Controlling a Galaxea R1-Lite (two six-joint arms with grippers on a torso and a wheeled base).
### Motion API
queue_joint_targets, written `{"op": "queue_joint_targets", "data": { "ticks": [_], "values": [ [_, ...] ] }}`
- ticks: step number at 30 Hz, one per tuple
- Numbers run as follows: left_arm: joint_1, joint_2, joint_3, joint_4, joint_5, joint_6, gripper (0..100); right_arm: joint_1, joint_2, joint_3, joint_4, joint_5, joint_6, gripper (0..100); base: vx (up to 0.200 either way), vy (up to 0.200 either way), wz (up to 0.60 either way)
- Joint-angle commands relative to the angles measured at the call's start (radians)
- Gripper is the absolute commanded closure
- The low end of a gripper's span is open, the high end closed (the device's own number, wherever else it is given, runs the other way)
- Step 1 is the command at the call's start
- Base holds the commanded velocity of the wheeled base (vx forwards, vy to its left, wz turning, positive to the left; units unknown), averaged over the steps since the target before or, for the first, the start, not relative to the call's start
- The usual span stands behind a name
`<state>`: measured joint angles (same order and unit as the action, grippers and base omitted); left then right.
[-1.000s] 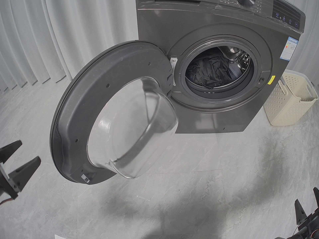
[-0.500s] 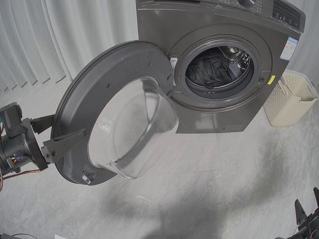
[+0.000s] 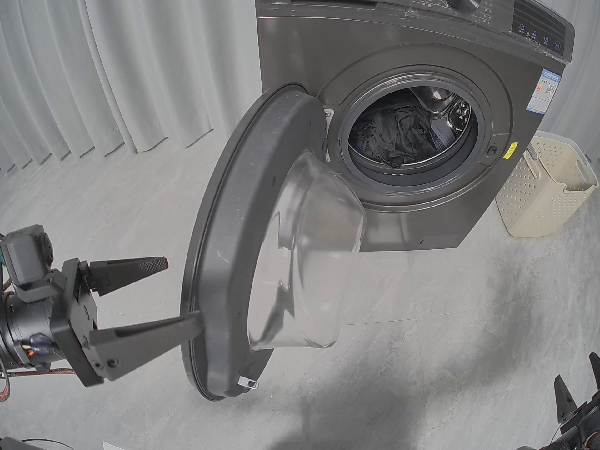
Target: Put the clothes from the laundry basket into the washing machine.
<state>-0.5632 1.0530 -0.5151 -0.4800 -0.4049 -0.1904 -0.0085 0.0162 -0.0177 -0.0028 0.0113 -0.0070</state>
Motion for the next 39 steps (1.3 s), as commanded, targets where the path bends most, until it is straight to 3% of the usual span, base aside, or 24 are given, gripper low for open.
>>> {"op": "queue_joint_targets", "data": {
  "ticks": [1, 3, 8, 14, 17, 19, 24, 32, 39],
  "values": [
    [0.091, 0.002, -0.042, -0.019, 0.031, -0.001, 0, -0.001, -0.015, 0.016, 0.000, 0.006, -0.001, 0, 0.000, 0.000, 0.00],
    [0.169, 0.044, -0.063, -0.038, 0.034, 0.008, 0, -0.001, -0.015, 0.016, 0.000, 0.006, -0.001, 0, 0.000, 0.000, 0.00],
    [0.287, 0.116, -0.089, -0.129, 0.057, 0.003, 0, -0.001, -0.015, 0.016, 0.000, 0.006, 0.001, 0, 0.000, 0.000, 0.00],
    [0.298, 0.186, -0.077, -0.131, 0.074, 0.016, 0, 0.001, -0.015, 0.016, 0.000, 0.007, -0.001, 0, 0.000, 0.000, 0.00],
    [0.275, 0.257, -0.080, -0.137, 0.136, 0.089, 0, 0.001, -0.015, 0.016, 0.000, 0.007, -0.001, 0, 0.000, 0.000, 0.00],
    [0.249, 0.285, -0.086, -0.147, 0.159, 0.112, 0, -0.001, -0.015, 0.016, 0.000, 0.007, -0.001, 0, 0.000, 0.000, 0.00],
    [0.158, 0.328, -0.132, -0.161, 0.198, 0.111, 0, -0.001, -0.015, 0.016, 0.000, 0.009, -0.001, 0, 0.000, 0.000, 0.00],
    [-0.026, 0.447, -0.275, -0.150, 0.302, 0.106, 0, -0.001, -0.015, 0.016, 0.000, 0.009, -0.001, 0, 0.000, 0.000, 0.00],
    [-0.090, 0.553, -0.402, -0.147, 0.328, 0.106, 0, -0.001, -0.015, 0.016, 0.000, 0.009, 0.001, 0, 0.000, 0.000, 0.00]
  ]
}}
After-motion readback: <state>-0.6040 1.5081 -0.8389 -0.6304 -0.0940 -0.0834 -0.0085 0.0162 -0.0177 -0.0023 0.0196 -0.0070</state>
